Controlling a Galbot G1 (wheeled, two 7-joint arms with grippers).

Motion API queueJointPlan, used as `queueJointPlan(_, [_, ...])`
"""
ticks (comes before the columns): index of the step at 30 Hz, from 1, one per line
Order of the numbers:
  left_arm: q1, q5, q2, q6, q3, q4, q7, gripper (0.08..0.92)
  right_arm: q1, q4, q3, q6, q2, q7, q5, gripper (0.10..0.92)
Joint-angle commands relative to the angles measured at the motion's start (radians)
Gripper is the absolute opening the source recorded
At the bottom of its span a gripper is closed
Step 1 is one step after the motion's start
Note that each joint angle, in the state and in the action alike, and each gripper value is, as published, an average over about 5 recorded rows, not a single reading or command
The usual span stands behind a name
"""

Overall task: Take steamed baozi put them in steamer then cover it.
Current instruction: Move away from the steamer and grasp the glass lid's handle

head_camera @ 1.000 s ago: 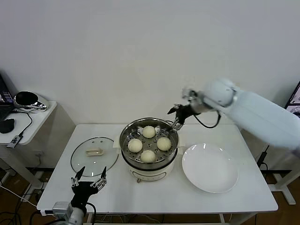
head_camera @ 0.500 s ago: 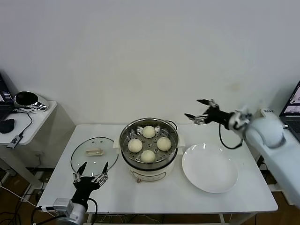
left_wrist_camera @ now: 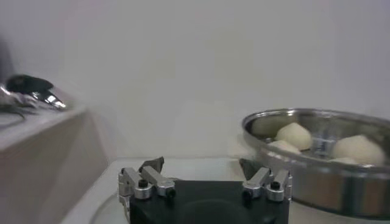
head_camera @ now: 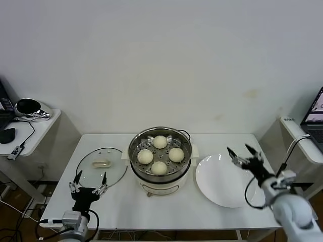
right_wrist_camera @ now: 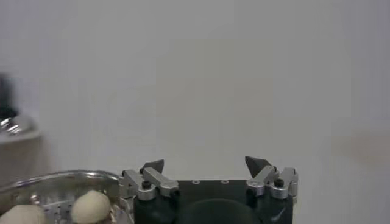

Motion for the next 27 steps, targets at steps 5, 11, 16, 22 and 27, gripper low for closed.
queueJointPlan(5, [-0.042, 0.993, 0.158, -0.191, 0.036, 0.237, -0.167, 0.823, -0.335, 0.131, 0.178, 0.05, 0.175, 0.085, -0.065, 0.823])
queueJointPlan(11, [-0.125, 1.095, 0.288, -0.222, 0.087, 0.358, -0.163, 0.823, -0.357, 0.129, 0.178, 0.06, 0.203, 0.076, -0.118, 0.823])
queueJointPlan(16, [-0.224, 1.135, 0.344, -0.183, 0.143, 0.47, -0.141, 0.823, -0.37, 0.138, 0.15, 0.072, 0.223, 0.074, -0.158, 0.823])
queueJointPlan(22, [-0.363, 1.07, 0.343, -0.193, 0.177, 0.627, -0.161, 0.823, -0.385, 0.164, 0.143, 0.082, 0.276, 0.066, -0.2, 0.823])
queueJointPlan(27, [-0.458, 1.069, 0.327, -0.222, 0.173, 0.744, -0.187, 0.823, -0.399, 0.174, 0.132, 0.091, 0.294, 0.06, -0.233, 0.823])
